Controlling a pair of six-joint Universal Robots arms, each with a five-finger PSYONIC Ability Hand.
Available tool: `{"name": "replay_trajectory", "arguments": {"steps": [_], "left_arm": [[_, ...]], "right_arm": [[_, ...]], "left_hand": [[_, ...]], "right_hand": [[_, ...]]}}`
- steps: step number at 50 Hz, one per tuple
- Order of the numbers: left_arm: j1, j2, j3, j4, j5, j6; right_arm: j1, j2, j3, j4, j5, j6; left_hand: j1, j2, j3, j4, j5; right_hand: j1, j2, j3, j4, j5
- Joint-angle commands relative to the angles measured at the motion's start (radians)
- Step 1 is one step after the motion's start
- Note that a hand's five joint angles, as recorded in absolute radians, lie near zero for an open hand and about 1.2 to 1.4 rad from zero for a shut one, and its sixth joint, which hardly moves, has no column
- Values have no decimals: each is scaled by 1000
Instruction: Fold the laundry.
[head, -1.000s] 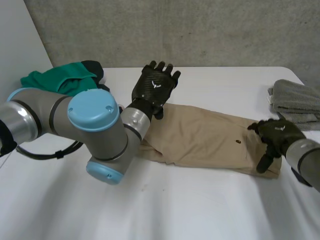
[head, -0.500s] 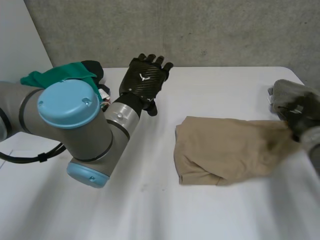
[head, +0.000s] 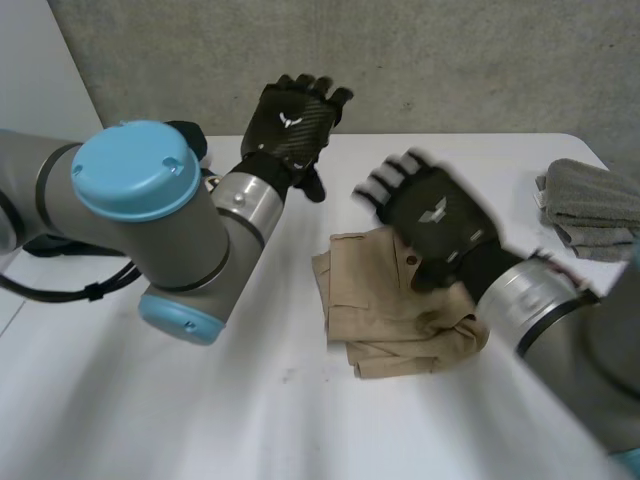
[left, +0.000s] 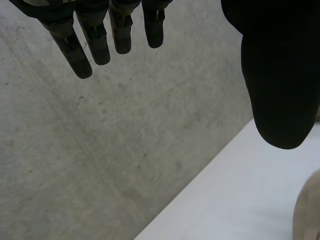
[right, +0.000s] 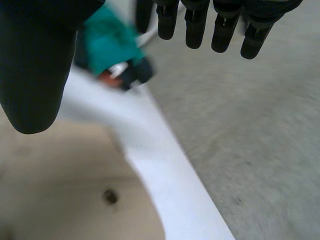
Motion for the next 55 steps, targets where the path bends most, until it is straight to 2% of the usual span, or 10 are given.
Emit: {"name": "replay_trajectory", "arguments": {"steps": [1, 12, 20, 24, 31, 38, 42, 45, 51, 55], "left_arm": [[-60, -118, 178, -110, 10, -126], [-126, -302, 348, -381, -9, -204], [-122, -429, 414, -567, -55, -206], [-115, -454, 427, -648, -66, -203], [-103, -431, 425, -705, -53, -204], [-100, -225, 390, -681, -23, -214], [-96, -68, 324, -564, 58, -212], [-89, -6, 281, -504, 123, -209], [-49, 28, 256, -498, 345, -214], [-30, 37, 232, -546, 508, -230]], "right_arm": [[-200, -63, -89, 134, 0, 397], [-234, 349, -435, 484, 2, 407], [-237, 552, -549, 597, 15, 374], [-238, 571, -542, 592, 41, 294], [-235, 522, -491, 503, 181, 84], [-171, 243, -266, 262, 193, 53], [-102, 90, 8, 54, 182, 33], [-42, 60, 154, -37, 184, 21], [50, 97, 297, -157, 198, 21], [46, 218, 317, -314, 199, 16]], "left_hand": [[-24, -38, -44, -31, -48], [-14, -29, -34, -21, -38], [-14, -29, -34, -21, -38], [-14, -29, -34, -21, -38], [-20, -34, -40, -27, -44], [-24, -38, -44, -31, -48], [-24, -38, -44, -31, -48], [-24, -38, -44, -31, -48], [-23, -37, -43, -30, -47], [-17, -32, -37, -24, -41]], "right_hand": [[-49, -38, -36, -38, -47], [-49, -38, -36, -38, -47], [-49, -38, -36, -38, -47], [-49, -38, -36, -38, -47], [-49, -38, -36, -38, -47], [-49, -38, -36, -38, -47], [-49, -38, -36, -38, -47], [-49, -38, -36, -38, -47], [-49, -38, -36, -38, -47], [-49, -38, -36, -38, -47]]}}
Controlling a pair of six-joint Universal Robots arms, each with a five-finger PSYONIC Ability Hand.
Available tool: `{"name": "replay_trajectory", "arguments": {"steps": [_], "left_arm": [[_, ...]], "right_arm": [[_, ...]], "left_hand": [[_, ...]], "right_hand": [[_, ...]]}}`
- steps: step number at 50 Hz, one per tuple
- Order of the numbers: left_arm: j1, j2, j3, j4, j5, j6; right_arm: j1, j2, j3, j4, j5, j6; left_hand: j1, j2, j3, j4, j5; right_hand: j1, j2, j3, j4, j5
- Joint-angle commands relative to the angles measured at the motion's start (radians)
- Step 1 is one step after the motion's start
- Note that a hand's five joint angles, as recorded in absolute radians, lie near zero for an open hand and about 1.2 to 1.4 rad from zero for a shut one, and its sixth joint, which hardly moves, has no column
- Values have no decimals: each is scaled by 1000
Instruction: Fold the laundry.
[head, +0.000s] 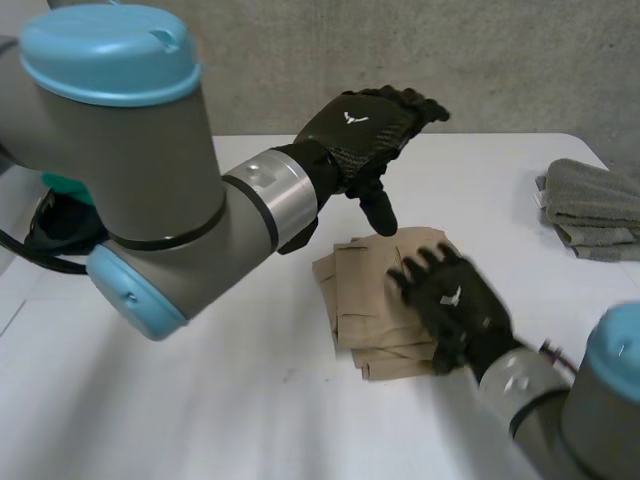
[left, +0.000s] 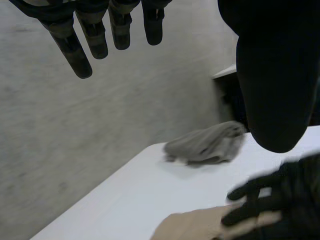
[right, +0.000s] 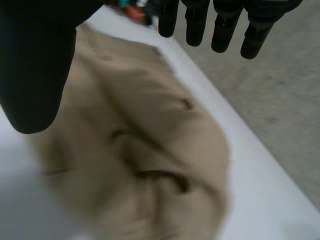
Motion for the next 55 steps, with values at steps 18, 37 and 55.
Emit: {"name": "replay_trajectory", "arguments": {"steps": [18, 37, 55], "left_arm": [[30, 39, -63, -54, 254, -30], [44, 99, -32, 27, 251, -74], [58, 84, -66, 93, 251, -174]], "right_arm": [[-24, 341, -169, -455, 10, -68], [-372, 272, -702, -277, -67, 146], [-714, 877, -1129, -301, -312, 166]], "left_hand": [[10, 6, 14, -24, -41], [16, 12, 20, -18, -35], [28, 24, 32, -7, -24]], "right_hand": [[1196, 1207, 1185, 1183, 1174], [1196, 1208, 1186, 1184, 1175], [1196, 1208, 1186, 1184, 1175]]}}
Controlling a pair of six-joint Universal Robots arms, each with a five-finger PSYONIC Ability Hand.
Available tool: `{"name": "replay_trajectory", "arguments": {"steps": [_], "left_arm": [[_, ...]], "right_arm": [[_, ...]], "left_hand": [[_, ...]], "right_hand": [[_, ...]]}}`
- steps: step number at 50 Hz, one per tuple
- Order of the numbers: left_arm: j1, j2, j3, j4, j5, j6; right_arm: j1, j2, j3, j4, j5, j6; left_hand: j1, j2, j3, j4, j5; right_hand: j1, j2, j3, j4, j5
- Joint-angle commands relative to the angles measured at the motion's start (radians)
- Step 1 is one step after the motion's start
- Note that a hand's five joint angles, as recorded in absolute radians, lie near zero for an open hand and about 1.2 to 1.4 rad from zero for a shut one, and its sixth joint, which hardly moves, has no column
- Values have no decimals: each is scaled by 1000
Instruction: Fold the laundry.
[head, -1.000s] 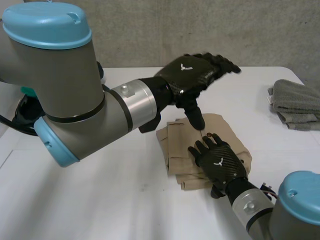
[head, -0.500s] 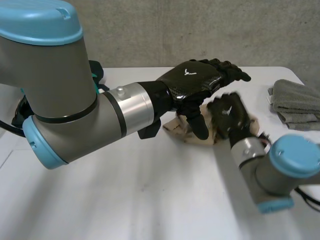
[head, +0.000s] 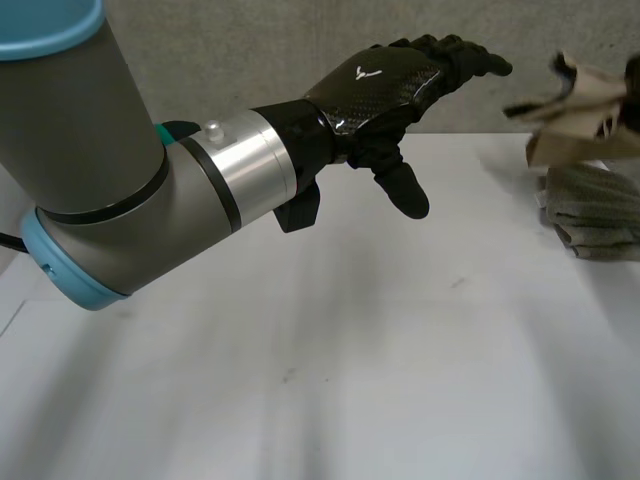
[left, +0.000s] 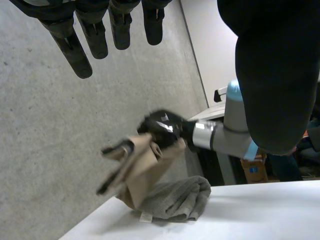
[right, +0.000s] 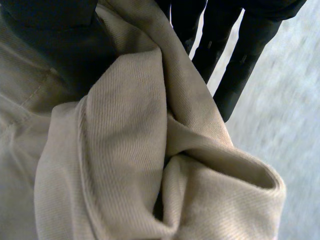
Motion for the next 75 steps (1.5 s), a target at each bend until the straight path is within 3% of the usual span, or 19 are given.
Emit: {"name": "replay_trajectory", "arguments": {"steps": [1, 6, 10, 11, 12, 15, 19, 29, 31, 36, 39, 46, 47, 51, 55, 62, 69, 73, 75], "left_arm": [[1, -27, -12, 0, -1, 2], [1, -50, -18, 0, -4, 5], [1, -52, -18, -1, -10, 5], [1, -50, -18, -1, -12, 5], [1, -50, -18, -1, -16, 5], [1, -46, -18, -1, -18, 5], [0, -38, -18, -3, -18, 3], [-10, -33, -20, -5, -18, -3], [-10, -32, -21, -5, -18, -3], [-11, -24, -7, 2, -28, -4], [-8, -21, 19, 14, -65, -4], [55, 2, 175, 49, -347, 8], [106, -3, 196, 51, -413, 19], [258, -10, 198, 46, -507, 113], [377, -70, 145, 54, -516, 361], [501, -327, 138, 173, -507, 660], [579, -642, 262, 399, -449, 726], [599, -779, 393, 443, -403, 729], [601, -819, 450, 443, -404, 729]], "right_arm": [[-100, 313, -141, -7, -122, -121], [-184, 353, -100, 10, -208, -276], [-189, 305, -57, 7, -289, -298], [-189, 284, -48, 7, -298, -295], [-191, 243, -31, 10, -303, -285], [-189, 177, 1, 20, -282, -259], [-191, 72, 55, 79, -214, -190], [-276, -178, 92, 439, -70, -89], [-307, -196, 76, 513, -10, -90], [-369, -216, -104, 717, 273, -158], [-370, -223, -161, 716, 340, -195], [-281, -357, -93, 468, 191, -89], [-248, -417, -27, 413, 154, -37], [-127, -538, 178, 269, 64, 47], [43, -623, 434, 140, -24, 57], [186, -667, 706, 133, -79, 26], [259, -640, 837, 185, -79, -66], [279, -623, 865, 201, -78, -130], [274, -623, 879, 202, -76, -162]], "left_hand": [[27, 24, 30, -7, -23], [27, 24, 30, -7, -23], [27, 24, 30, -7, -23], [27, 24, 30, -7, -23], [27, 24, 30, -7, -23], [27, 24, 30, -7, -23], [27, 24, 30, -7, -23], [27, 24, 30, -7, -23], [27, 24, 30, -7, -23], [27, 24, 30, -7, -23], [27, 24, 30, -7, -23], [13, 9, 16, -21, -38], [7, 3, 10, -27, -44], [7, 3, 10, -27, -44], [3, 0, 6, -31, -48], [3, 0, 6, -31, -48], [3, 0, 6, -31, -48], [30, 27, 33, -4, -21], [384, 380, 386, 349, 333]], "right_hand": [[345, 228, 217, 199, 279], [345, 228, 217, 199, 279], [343, 227, 215, 197, 277], [-9, -125, -137, -155, -75], [-877, -993, -1005, -1023, -943], [-877, -993, -1005, -1023, -943], [-877, -993, -1005, -1023, -943], [-877, -993, -1005, -1023, -943], [-877, -993, -1005, -1023, -943], [-877, -993, -1005, -1023, -943], [-877, -993, -1005, -1023, -943], [-877, -993, -1005, -1023, -943], [-877, -993, -1005, -1023, -943], [-877, -993, -1005, -1023, -943], [-877, -993, -1005, -1023, -943], [-877, -993, -1005, -1023, -943], [-877, -993, -1005, -1023, -943], [-877, -993, -1005, -1023, -943], [-877, -993, -1005, -1023, -943]]}}
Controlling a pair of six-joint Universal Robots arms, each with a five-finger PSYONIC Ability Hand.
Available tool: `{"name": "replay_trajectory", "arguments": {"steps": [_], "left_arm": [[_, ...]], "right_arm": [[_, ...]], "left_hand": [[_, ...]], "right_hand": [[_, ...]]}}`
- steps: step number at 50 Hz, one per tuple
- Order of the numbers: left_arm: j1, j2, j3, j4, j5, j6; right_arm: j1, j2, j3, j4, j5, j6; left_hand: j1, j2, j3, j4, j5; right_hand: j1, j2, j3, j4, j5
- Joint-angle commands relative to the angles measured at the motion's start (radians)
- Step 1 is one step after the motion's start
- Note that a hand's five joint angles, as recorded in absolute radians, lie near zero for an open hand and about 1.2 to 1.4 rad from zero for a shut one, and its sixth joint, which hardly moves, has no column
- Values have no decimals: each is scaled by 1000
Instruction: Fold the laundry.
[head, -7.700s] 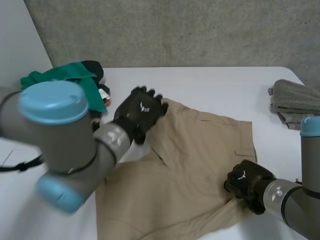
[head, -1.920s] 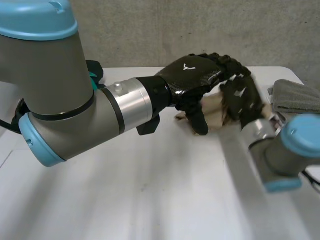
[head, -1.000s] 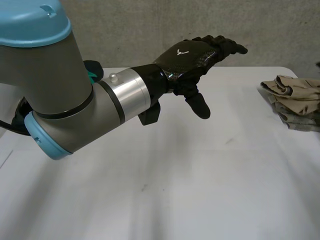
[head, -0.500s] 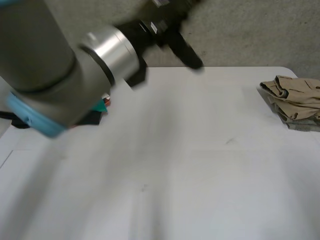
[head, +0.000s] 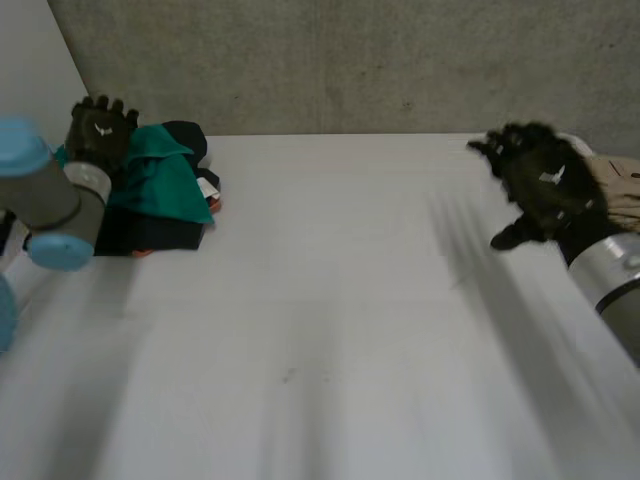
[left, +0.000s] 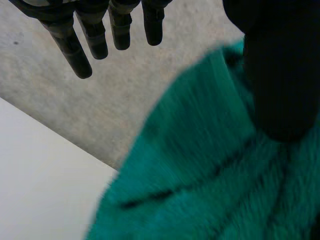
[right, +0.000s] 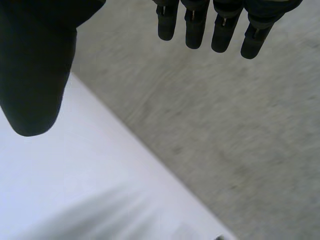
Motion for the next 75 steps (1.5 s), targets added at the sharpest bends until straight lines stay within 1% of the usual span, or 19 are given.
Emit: {"name": "replay_trajectory", "arguments": {"steps": [1, 2, 6, 10, 16, 21, 26, 29, 31, 32, 34, 39, 43, 52, 55, 59, 64, 68, 75], "left_arm": [[17, -193, 197, 71, 42, -15], [14, -193, 200, 75, 40, -18], [-23, -126, 165, 70, -25, -32], [-104, 92, 10, 88, -81, -102], [-222, 434, -287, 136, -61, -307], [-409, 609, -519, 131, 5, -510], [-558, 571, -663, 113, 50, -555], [-664, 470, -680, 101, 47, -552], [-736, 393, -662, 75, 45, -547], [-773, 359, -638, 41, 42, -538], [-782, 355, -611, 0, 42, -529], [-753, 396, -550, -148, 1, -510], [-671, 502, -556, -185, -32, -513], [-471, 585, -584, -189, -12, -493], [-427, 539, -565, -191, 29, -440], [-390, 438, -522, -202, 99, -352], [-397, 375, -519, -221, 171, -305], [-469, 378, -531, -223, 181, -306], [-629, 433, -561, -217, 185, -297]], "right_arm": [[14, 22, 42, 26, 6, -119], [12, 22, 44, 26, 6, -123], [11, 16, 44, 26, 8, -133], [9, 8, 38, 26, 11, -131], [9, -4, 27, 27, 75, -125], [9, -24, 21, 29, 163, -125], [9, -33, 18, 39, 194, -124], [9, -33, 8, 61, 204, -124], [9, -32, -1, 90, 204, -124], [9, -32, -2, 105, 204, -124], [8, -32, -8, 122, 206, -124], [9, -33, -18, 183, 204, -125], [14, -33, -42, 271, 204, -124], [60, -27, -156, 743, 183, -70], [77, -16, -147, 754, 178, -64], [117, 43, -116, 662, 175, -58], [155, 106, -94, 531, 229, -62], [138, 96, -94, 477, 305, -73], [92, 57, -94, 519, 327, -100]], "left_hand": [[1069, 1065, 1072, 1036, 1018], [1223, 1220, 1227, 1191, 1172], [1225, 1221, 1229, 1192, 1174], [1225, 1221, 1229, 1192, 1174], [1225, 1221, 1229, 1192, 1174], [1225, 1221, 1229, 1192, 1174], [1225, 1221, 1229, 1192, 1174], [1225, 1221, 1229, 1192, 1174], [743, 740, 747, 711, 692], [238, 234, 242, 205, 187], [110, 106, 114, 77, 59], [63, 59, 66, 30, 12], [57, 53, 61, 24, 6], [57, 53, 61, 24, 6], [57, 53, 61, 24, 6], [60, 56, 63, 27, 9], [80, 77, 84, 48, 29], [80, 77, 84, 48, 29], [83, 80, 87, 50, 32]], "right_hand": [[-49, -37, -35, -38, -48], [-49, -37, -35, -38, -48], [-49, -37, -35, -38, -48], [-49, -37, -35, -38, -48], [-49, -37, -35, -38, -48], [-49, -37, -35, -38, -48], [-49, -37, -35, -38, -48], [-49, -37, -35, -38, -48], [-49, -37, -35, -38, -48], [-49, -37, -35, -38, -48], [-49, -37, -35, -38, -48], [-49, -37, -35, -38, -48], [-49, -37, -35, -38, -48], [-49, -37, -35, -38, -48], [-49, -37, -35, -38, -48], [-49, -37, -35, -38, -48], [-49, -37, -35, -38, -48], [-49, -37, -35, -38, -48], [-49, -37, -35, -38, -48]]}}
